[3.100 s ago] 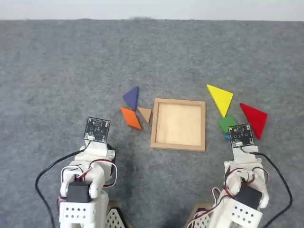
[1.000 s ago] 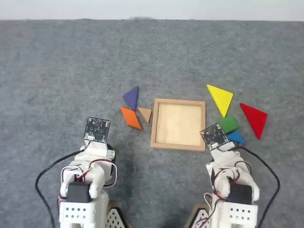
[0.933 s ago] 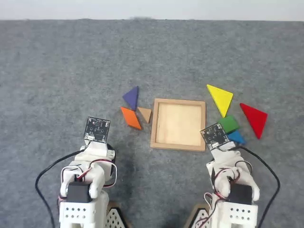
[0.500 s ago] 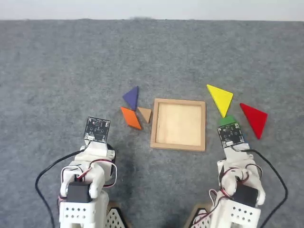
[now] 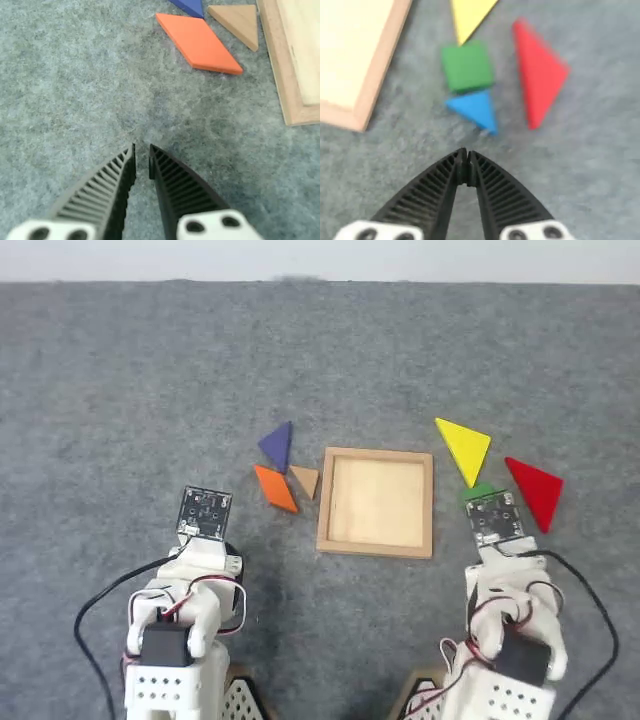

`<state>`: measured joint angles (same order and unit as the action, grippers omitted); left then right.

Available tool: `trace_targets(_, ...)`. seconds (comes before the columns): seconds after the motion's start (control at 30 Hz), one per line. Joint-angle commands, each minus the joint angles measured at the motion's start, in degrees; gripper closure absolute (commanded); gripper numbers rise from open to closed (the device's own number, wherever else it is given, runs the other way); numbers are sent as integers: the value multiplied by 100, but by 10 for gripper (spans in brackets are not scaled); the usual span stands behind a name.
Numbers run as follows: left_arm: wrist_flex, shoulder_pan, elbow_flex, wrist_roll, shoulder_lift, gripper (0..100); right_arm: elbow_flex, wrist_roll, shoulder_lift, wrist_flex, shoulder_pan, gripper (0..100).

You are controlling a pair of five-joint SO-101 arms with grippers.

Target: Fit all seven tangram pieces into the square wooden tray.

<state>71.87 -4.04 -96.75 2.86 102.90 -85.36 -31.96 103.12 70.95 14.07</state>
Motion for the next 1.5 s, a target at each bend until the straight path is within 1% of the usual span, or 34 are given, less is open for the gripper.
trace_targets(0.0, 26, -26, 31, 44, 97, 953, 774, -97, -66, 48, -259, 990)
trace_targets(0.1, 26, -26, 31, 44, 97, 953, 1143, -97, -593, 13, -356, 990)
trace_targets(0.2, 26, -26, 31, 44, 97, 953, 1829, -97, -1657, -101, -321, 990)
trace_targets(0.3, 26, -26, 31, 44, 97, 953, 2901, -62, -3037, -4, -356, 989)
trace_targets(0.43, 26, -26, 31, 44, 97, 953, 4598, -35, -5130, 444, -347, 989)
trace_targets(0.53, 26, -26, 31, 44, 97, 953, 5723, 281, -6563, 769, -321, 989)
trace_targets(0.63, 26, -26, 31, 44, 97, 953, 6593, 396, -7679, 848, -374, 989)
trace_targets(0.7, 26, -26, 31, 44, 97, 953, 7007, 396, -8198, 760, -505, 989)
trace_targets(0.87, 26, -26, 31, 44, 97, 953, 7516, 404, -9024, 796, -356, 990)
trace_targets(0.9, 26, -26, 31, 44, 97, 953, 7525, 501, -9165, 734, -277, 990)
trace_targets(1.0, 26, -26, 31, 44, 97, 953, 7754, 1284, -9736, 567, 92, 988)
trace_targets(1.03, 26, -26, 31, 44, 97, 953, 7895, 1424, -9965, 541, 198, 979)
trace_targets(1.07, 26, -26, 31, 44, 97, 953, 8062, 1407, -10202, 558, 233, 954)
trace_targets(1.2, 26, -26, 31, 44, 97, 953, 8712, 1424, -11029, 752, 242, 772)
trace_targets(1.27, 26, -26, 31, 44, 97, 953, 9002, 1424, -11345, 822, 224, 700)
trace_targets(1.33, 26, -26, 31, 44, 97, 953, 9231, 1433, -11609, 822, 198, 672)
trace_targets(1.47, 26, -26, 31, 44, 97, 953, 9407, 1424, -12048, 813, 119, 675)
